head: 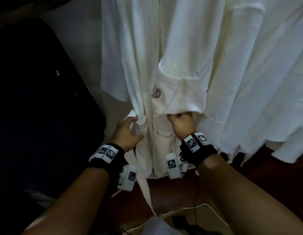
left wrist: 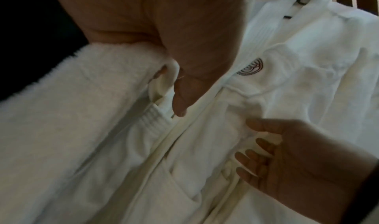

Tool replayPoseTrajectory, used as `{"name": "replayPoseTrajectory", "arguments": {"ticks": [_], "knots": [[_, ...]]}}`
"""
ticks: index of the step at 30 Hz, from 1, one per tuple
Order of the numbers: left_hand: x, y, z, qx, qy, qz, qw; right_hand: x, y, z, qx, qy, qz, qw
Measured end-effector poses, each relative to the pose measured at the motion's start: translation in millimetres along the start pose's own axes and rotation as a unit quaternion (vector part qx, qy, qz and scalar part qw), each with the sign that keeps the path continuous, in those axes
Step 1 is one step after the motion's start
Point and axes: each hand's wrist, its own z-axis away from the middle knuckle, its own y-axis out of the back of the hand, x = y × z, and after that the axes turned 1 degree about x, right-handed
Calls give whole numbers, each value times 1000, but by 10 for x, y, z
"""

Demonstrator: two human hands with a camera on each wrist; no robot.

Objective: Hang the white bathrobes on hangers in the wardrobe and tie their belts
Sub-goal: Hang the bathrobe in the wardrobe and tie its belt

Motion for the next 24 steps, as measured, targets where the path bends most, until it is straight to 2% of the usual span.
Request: {"name": "replayPoseTrajectory", "arguments": {"ticks": [3,5,9,11,13,17,21,24], "knots": [[134,-155,-283,-39,-10,11,999,-105,7,38,-196,-58,15,979],[216,-214,-469,-40,-16,-7,999,-17,-9,-42,-249,-74,79,963],[78,-214,-786,14,10,-16,1000,200,-70,-204,-147,-115,142,972],[-21,-149,-831,9,19,-11,1000,392,-199,-241,-178,-133,142,965],[-120,-75,-848,10,21,0,1000,501,-355,-214,-213,-201,197,936],[-226,46,-693,8,63,19,998,727,-632,-67,-302,-230,241,893],[-307,139,-550,55,140,49,987,707,-831,119,-362,-197,193,891],[-424,98,-573,-7,164,52,985,604,-800,306,-368,-217,138,893]]}}
